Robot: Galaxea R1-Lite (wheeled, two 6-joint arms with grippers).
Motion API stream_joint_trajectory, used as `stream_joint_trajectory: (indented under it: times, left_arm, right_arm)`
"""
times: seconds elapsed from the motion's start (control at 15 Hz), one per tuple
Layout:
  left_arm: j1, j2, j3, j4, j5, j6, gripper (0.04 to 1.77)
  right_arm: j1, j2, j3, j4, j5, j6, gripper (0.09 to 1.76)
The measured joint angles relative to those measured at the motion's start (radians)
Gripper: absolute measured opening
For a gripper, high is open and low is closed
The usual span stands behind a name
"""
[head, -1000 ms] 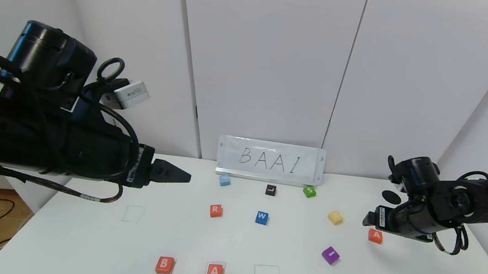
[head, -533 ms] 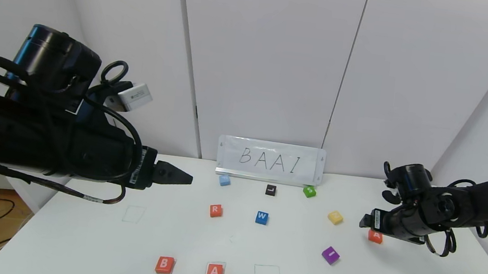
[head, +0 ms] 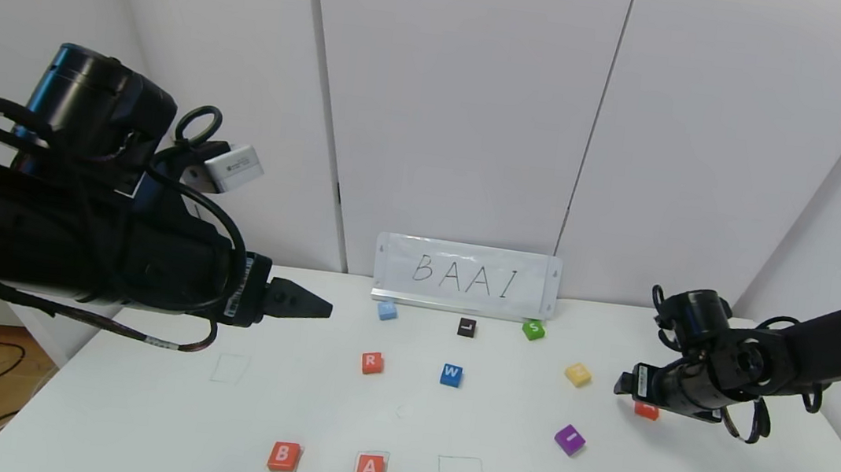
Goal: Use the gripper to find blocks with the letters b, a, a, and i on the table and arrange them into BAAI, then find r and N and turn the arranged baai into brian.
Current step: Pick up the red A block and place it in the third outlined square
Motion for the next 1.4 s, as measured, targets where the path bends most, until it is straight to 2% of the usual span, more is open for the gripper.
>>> stream_joint_trajectory:
  times: [1.13, 1.2, 1.4]
  left_arm:
    - [-0.008, 0.004, 0.014, -0.006, 0.0, 0.015, 1.72]
    - [-0.009, 0.004, 0.014, -0.006, 0.0, 0.015, 1.72]
    - [-0.009, 0.006, 0.014, -0.006, 0.0, 0.015, 1.72]
  right_arm:
    - [0.004, 0.041, -0.004, -0.046, -0.001, 0.031, 1.71]
    - [0.005, 0.041, -0.004, -0.047, -0.001, 0.031, 1.62]
    - [0.005, 0.041, -0.004, -0.045, -0.001, 0.031, 1.13]
